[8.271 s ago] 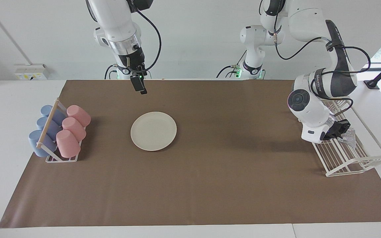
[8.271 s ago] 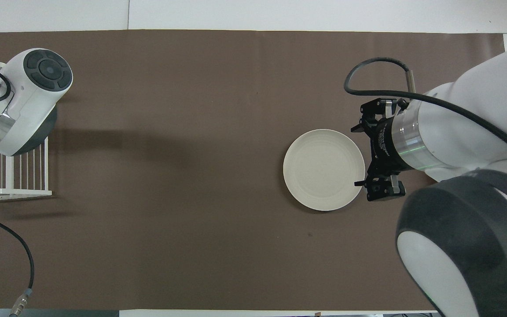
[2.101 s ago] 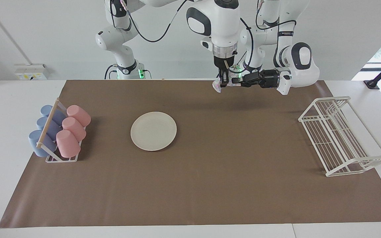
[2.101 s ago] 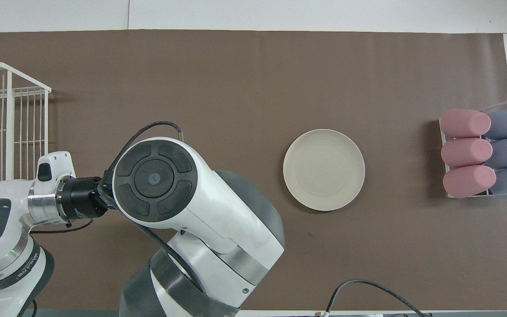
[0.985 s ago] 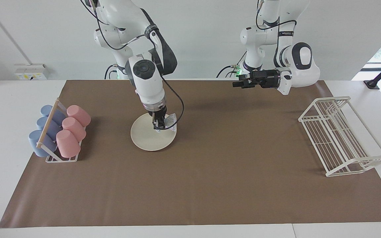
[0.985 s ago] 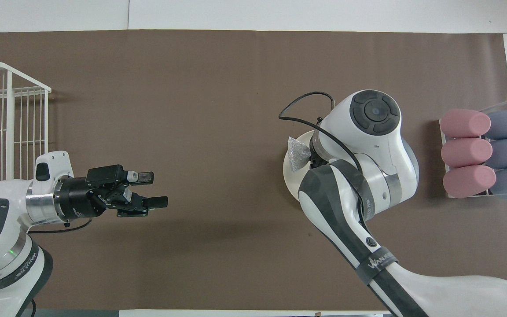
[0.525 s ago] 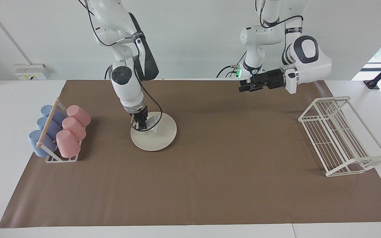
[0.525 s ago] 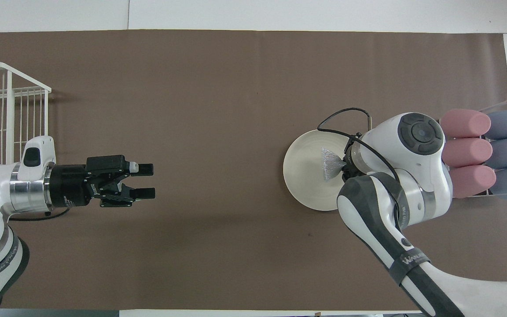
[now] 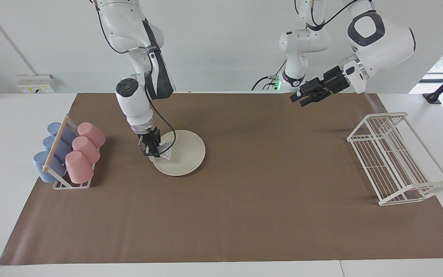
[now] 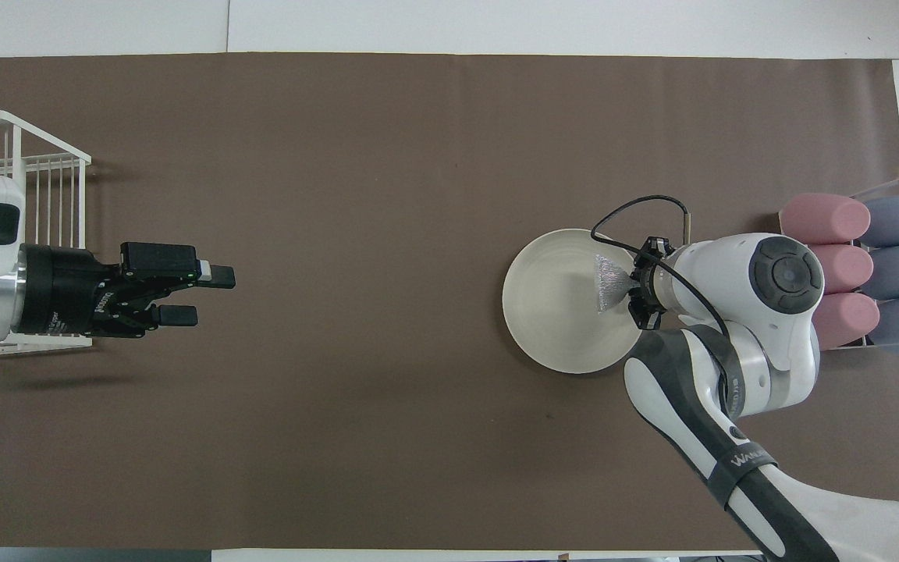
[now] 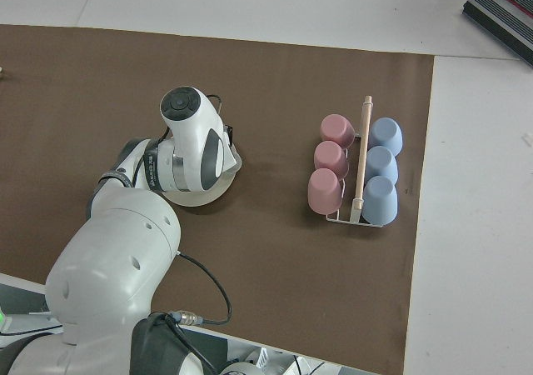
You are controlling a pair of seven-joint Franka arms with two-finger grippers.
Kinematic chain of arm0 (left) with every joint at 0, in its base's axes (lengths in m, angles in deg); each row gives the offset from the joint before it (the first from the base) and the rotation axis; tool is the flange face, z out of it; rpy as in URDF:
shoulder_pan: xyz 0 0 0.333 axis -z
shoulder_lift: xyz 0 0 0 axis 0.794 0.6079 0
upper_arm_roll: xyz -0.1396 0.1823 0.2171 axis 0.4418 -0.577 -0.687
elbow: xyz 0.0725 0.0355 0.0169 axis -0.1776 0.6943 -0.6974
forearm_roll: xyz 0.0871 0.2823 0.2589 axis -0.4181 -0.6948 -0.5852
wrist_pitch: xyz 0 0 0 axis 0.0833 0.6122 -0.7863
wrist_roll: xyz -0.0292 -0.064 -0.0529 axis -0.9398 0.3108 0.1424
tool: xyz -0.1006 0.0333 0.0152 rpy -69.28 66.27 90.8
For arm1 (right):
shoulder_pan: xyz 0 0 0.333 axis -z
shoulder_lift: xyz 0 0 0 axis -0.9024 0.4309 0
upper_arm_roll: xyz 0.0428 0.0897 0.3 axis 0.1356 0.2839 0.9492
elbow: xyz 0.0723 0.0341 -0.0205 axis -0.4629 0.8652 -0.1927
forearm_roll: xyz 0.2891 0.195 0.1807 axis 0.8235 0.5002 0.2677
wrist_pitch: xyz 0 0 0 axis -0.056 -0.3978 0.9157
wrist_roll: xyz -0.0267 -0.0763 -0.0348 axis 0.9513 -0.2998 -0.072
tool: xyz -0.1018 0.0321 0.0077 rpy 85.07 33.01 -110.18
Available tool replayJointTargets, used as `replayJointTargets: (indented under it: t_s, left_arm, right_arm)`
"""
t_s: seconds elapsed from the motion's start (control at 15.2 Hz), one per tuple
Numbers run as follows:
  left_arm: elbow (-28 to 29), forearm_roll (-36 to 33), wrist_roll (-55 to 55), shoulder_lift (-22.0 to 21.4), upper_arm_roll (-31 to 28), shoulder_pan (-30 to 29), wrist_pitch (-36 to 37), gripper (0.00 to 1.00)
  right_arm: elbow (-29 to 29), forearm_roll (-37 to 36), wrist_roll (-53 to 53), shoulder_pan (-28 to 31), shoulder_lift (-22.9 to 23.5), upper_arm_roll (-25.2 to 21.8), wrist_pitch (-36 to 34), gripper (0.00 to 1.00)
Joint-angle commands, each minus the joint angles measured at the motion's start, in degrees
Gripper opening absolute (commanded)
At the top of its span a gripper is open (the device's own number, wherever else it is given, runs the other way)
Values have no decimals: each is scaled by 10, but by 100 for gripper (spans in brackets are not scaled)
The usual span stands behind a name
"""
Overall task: Wipe plate with sponge
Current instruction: 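Carry the clear scrubber to the white plate with the right gripper, then wipe the plate surface with the scrubber in the right gripper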
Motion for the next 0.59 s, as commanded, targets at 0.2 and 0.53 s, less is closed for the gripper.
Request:
replayJointTargets:
  t_s: [0.2, 0.53]
  left_arm:
    - [-76, -222, -41, 1, 16, 9, 49, 100]
    - [-120, -361, -40, -3, 42, 8, 114, 100]
  right_arm:
    - [9, -4, -14, -17, 24, 3, 43, 0]
    - [-19, -4, -43, -45, 59, 3, 51, 0]
